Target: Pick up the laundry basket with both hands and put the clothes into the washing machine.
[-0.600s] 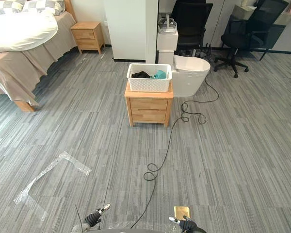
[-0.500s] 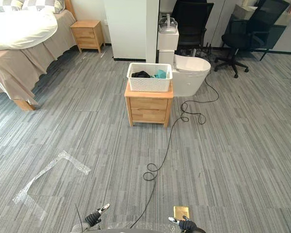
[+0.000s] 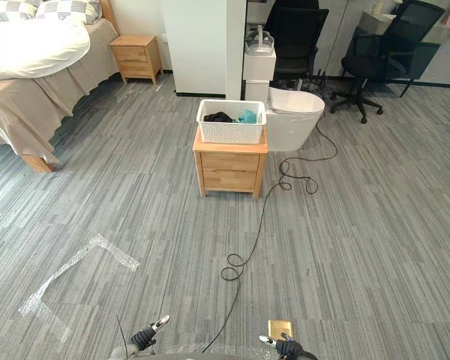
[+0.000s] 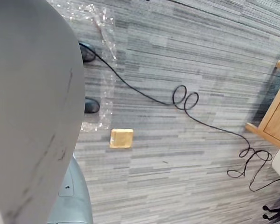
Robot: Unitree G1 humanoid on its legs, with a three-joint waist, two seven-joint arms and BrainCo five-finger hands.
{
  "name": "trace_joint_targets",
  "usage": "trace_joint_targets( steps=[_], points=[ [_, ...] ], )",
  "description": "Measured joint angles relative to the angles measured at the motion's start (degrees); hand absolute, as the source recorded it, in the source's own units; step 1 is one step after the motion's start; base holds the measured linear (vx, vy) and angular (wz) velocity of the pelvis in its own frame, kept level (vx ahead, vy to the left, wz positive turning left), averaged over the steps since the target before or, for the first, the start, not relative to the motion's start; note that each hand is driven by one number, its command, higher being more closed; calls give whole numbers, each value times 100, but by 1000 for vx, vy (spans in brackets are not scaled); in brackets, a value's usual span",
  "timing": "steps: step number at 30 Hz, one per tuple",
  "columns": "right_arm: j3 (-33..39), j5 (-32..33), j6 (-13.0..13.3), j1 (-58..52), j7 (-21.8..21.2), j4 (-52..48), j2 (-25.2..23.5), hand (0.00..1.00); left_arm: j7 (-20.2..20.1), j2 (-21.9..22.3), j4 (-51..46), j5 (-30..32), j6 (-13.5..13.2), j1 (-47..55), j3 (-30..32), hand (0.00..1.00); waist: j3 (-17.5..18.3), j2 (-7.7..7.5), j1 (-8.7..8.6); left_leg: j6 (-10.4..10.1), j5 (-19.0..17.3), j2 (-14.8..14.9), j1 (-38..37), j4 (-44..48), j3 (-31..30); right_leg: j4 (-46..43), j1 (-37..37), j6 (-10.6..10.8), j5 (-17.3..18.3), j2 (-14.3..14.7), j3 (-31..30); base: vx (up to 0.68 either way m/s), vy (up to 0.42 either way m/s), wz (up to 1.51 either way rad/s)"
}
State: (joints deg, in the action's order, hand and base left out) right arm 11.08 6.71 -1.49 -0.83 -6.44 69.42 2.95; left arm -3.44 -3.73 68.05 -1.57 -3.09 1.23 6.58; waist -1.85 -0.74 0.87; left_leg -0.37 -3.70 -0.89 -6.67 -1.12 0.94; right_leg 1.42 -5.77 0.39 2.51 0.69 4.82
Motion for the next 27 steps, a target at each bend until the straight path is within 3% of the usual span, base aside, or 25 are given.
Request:
trace_joint_targets(
  steps=[12,16,19,20,22,23,24,27],
  points=[
    [-256,0,-7,9,-36,1,94,0,-2,-27,1,-57,-1,-5,4,0,-9,-4,-1,11,-14,-3,3,73,63,-24,18,39,-28,-2,-74,0,0,-2],
    [-323,3,-14,46,-156,1,155,0,-6,-26,-4,-236,-2,-14,27,0,-53,46,2,122,-257,9,270,555,150,-232,222,56,-14,0,-206,-62,14,-20],
    [-187,81,-11,113,-228,-128,204,0,-7,-38,-96,-301,-3,-42,74,0,-309,52,-21,275,-517,-81,439,865,236,-1617,857,344,617,-159,-278,-110,30,-14],
    [-100,170,-8,111,-251,-190,201,0,-2,-51,-157,-303,-3,-50,94,0,-408,51,3,318,-545,-130,415,848,230,-2665,1330,399,774,-280,-175,-125,27,3],
    [-9,227,-5,93,-273,-408,146,0,-4,-99,-229,-339,11,-50,335,0,-548,-95,-23,366,-577,-199,226,821,207,-5127,2342,212,744,-713,212,-41,7,24],
    [32,229,2,93,-275,-406,139,0,-8,-121,-242,-350,14,-57,393,0,-574,-128,-28,385,-594,-192,135,821,153,-5403,2443,208,742,-801,293,154,-39,33],
    [158,230,1,106,-275,-369,130,0,-6,-159,-254,-351,35,-63,490,0,-607,-182,7,434,-642,-137,14,813,88,-5450,2607,217,751,-928,504,220,-67,24],
    [449,293,9,147,-298,-319,69,0,-6,-166,-244,-340,69,-85,530,0,-678,-190,-65,328,-724,129,-100,671,-26,-3551,2653,358,689,-971,1078,181,-86,17]
  ],
)
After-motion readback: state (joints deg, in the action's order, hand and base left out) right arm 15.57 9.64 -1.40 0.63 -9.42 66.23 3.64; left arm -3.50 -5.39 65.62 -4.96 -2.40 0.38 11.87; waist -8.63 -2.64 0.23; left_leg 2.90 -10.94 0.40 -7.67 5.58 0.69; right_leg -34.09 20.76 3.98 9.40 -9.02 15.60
